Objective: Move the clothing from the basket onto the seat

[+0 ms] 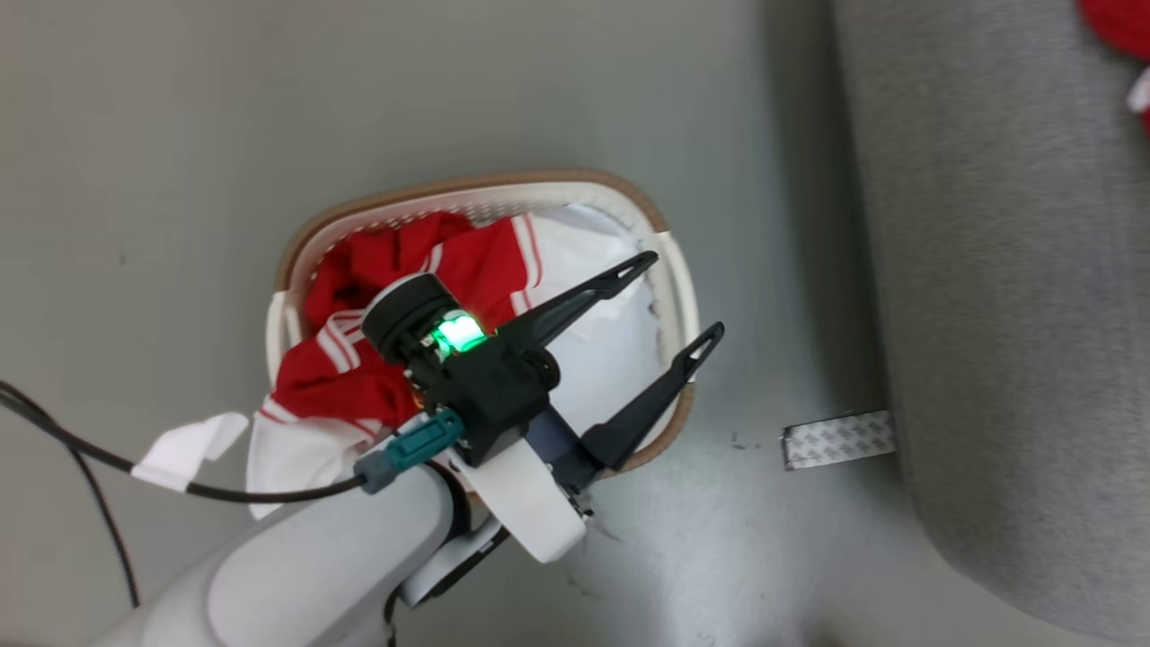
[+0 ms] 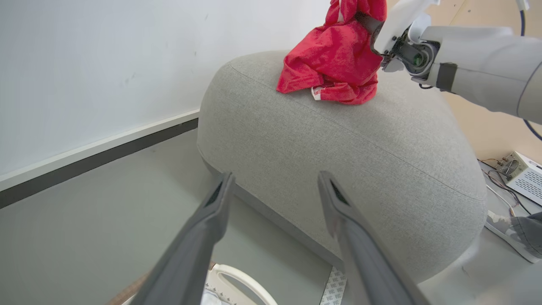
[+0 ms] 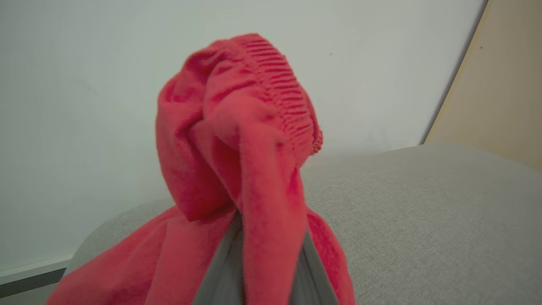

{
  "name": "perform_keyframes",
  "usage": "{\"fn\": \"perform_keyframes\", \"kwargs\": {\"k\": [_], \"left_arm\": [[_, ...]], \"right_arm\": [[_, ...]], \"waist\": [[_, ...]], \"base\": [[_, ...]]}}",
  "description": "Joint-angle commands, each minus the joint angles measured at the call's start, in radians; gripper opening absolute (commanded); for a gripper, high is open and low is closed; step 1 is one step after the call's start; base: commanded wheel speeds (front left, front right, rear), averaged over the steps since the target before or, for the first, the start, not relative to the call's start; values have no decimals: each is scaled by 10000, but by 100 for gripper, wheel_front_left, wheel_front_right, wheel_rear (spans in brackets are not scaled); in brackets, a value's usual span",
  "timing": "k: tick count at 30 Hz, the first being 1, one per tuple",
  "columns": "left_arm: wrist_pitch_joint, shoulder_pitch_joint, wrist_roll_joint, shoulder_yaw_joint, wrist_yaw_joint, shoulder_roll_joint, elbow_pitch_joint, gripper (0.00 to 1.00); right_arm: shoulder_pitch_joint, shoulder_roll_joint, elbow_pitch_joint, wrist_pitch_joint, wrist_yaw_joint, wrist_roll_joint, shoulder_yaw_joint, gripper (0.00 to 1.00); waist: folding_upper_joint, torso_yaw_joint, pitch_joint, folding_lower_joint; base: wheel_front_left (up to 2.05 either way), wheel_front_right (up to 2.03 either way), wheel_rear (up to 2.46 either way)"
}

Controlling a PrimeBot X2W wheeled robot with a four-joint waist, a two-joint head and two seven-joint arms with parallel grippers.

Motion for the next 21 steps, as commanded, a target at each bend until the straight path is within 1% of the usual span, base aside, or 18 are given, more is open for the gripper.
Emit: {"fn": "perform_keyframes", "kwargs": {"k": [1, 2, 4, 7, 10, 14, 17, 21], "left_arm": [[-132, -26, -37, 50, 7, 105, 58, 100], [-165, 32, -58, 54, 6, 116, 103, 100], [-259, 179, -116, 70, 26, 159, 210, 100], [-409, 424, -260, 165, 125, 282, 368, 100], [-535, 748, -350, 315, 305, 446, 521, 100], [-723, 1326, -597, 566, 556, 604, 783, 100], [-828, 1834, -838, 824, 732, 603, 952, 100], [-907, 2566, -1016, 1249, 932, 430, 1209, 100]], "right_arm": [[-197, -70, 209, -83, -23, -407, -583, 67], [-194, 17, 328, -134, -23, -632, -988, 100], [-142, 213, 466, -224, -23, -981, -1516, 100], [283, 441, 505, -299, -23, -1234, -1628, 100], [1007, 620, -204, -296, -23, -1270, -1131, 100], [2245, 763, -1050, -299, -23, -768, -511, 100], [3197, 785, -1512, -299, -23, -370, 122, 100], [4335, 774, -2093, -300, -23, 145, 867, 100]], "waist": [[0, 396, 363, -3], [0, 412, 341, -3], [0, 418, 211, -3], [0, 316, -122, -3], [0, 142, -589, -3], [0, -33, -1359, -3], [0, -60, -2014, -3], [0, 76, -2930, -3]], "base": [[0, 0, 0], [0, 0, 0], [0, 0, 0], [0, 0, 0], [0, 0, 0], [0, 0, 0], [0, 0, 0], [0, 0, 0]]}}
